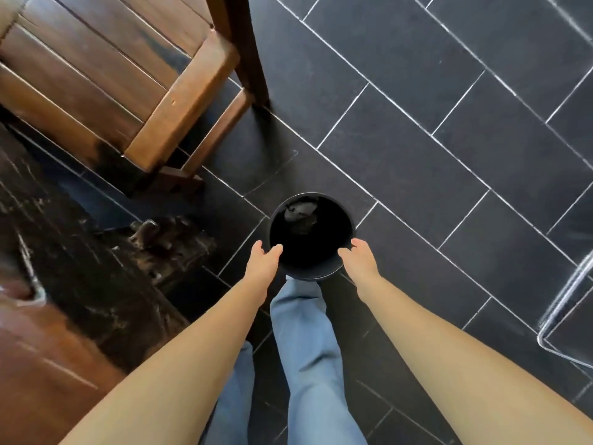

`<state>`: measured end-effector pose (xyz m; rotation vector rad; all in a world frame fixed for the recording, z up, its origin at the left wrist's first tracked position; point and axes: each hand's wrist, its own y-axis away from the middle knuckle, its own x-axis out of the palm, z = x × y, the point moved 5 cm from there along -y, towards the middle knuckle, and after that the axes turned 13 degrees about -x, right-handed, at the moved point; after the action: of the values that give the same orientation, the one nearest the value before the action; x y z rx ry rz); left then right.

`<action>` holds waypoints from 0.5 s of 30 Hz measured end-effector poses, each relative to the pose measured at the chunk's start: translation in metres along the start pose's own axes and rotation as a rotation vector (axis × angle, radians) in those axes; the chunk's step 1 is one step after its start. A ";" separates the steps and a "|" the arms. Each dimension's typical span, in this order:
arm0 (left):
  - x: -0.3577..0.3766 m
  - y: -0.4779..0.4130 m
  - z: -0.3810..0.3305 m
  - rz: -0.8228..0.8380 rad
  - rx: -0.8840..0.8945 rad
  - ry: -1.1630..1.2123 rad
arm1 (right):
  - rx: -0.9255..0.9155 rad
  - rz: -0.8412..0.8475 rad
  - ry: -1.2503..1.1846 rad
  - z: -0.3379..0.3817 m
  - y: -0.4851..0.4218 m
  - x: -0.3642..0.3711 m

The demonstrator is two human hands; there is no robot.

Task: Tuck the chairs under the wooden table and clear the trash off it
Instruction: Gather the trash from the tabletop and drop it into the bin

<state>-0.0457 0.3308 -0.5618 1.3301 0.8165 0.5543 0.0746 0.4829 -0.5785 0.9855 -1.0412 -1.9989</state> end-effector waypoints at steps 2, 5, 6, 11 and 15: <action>-0.010 0.022 -0.005 0.004 0.064 -0.020 | -0.058 0.016 0.032 0.015 0.014 0.002; -0.029 0.062 -0.012 0.020 0.165 -0.019 | -0.178 0.075 0.081 0.046 0.045 0.013; -0.036 0.076 -0.014 0.022 0.211 -0.015 | -0.230 0.099 0.107 0.059 0.057 0.018; -0.086 0.149 -0.017 -0.036 0.462 0.021 | -0.570 0.203 0.240 0.127 0.129 0.054; -0.143 0.210 0.007 -0.156 0.653 0.084 | -0.789 0.297 0.385 0.169 0.202 0.081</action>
<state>-0.1075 0.2547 -0.3275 1.8193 1.2222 0.2195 -0.0658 0.3856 -0.3623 0.6783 -0.1315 -1.6485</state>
